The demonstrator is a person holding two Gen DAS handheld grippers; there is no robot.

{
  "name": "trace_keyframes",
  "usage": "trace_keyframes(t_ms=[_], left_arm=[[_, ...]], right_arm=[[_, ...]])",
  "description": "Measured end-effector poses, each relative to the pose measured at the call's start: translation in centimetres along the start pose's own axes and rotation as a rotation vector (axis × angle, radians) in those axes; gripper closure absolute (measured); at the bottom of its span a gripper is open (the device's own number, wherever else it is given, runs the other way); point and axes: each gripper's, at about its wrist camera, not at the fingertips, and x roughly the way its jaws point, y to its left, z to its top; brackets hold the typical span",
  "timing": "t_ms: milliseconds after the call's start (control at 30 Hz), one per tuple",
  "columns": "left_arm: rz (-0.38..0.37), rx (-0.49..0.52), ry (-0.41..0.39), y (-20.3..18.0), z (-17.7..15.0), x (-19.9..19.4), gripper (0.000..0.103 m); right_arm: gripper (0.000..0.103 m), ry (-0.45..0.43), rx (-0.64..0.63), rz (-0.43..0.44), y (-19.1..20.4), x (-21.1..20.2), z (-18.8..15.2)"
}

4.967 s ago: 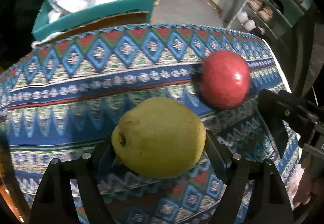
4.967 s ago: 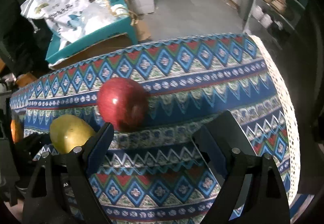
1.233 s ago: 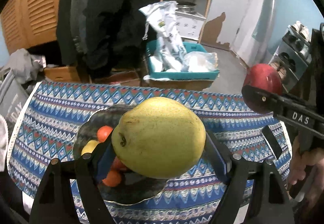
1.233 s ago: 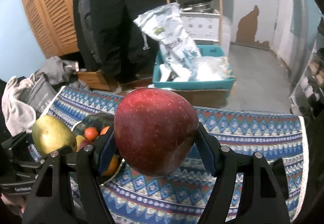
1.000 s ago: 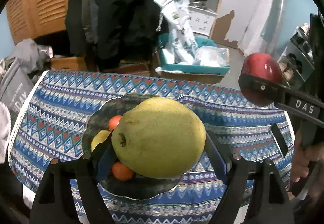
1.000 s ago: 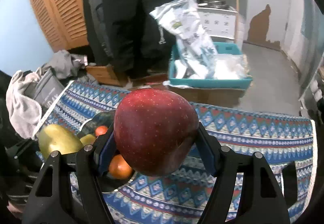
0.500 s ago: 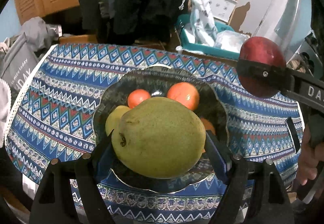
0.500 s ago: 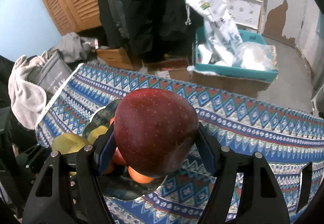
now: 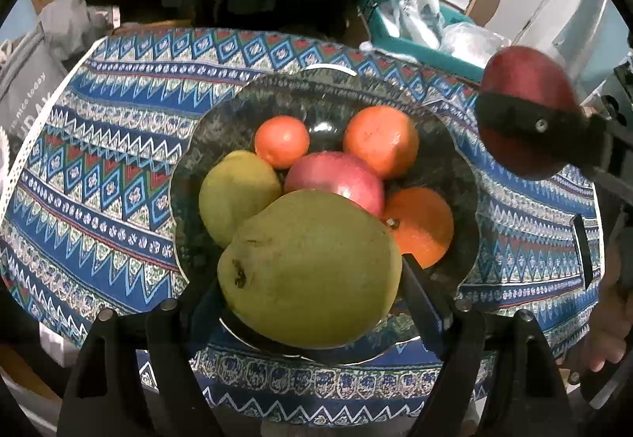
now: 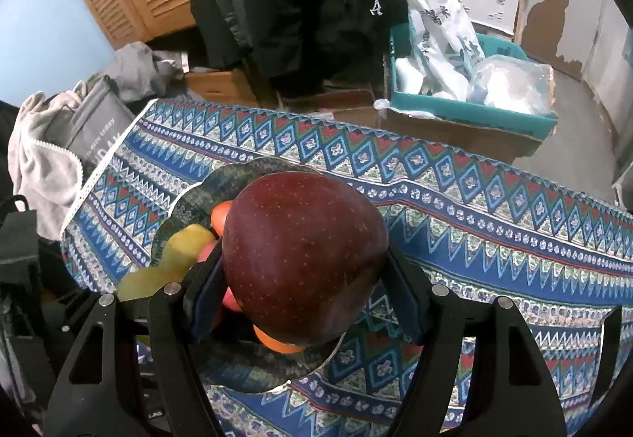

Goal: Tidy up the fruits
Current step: 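Lower the pear and apple into the bowl and open both tools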

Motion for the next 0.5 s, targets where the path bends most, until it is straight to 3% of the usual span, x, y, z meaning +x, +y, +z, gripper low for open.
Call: trace_keyframes(t_ms=[167,333,500], left_arm=[[-0.002,0.005,-0.068,0.4,0.4,-1.5,0.021],[-0.012,-0.025,-0.076,1.1,0.8,-1.9,0.019],[0.030,-0.050,-0.107,2.3,1.6,-2.3,0.019]], right_arm=[[0.031,0.010,-0.006,0.007,0.3,0.6,0.2],[0.031,0.017,-0.010,0.014,0.8,1.3,0.3],[0.031,0.025,-0.019,0.029,1.6,2.2,0.8]])
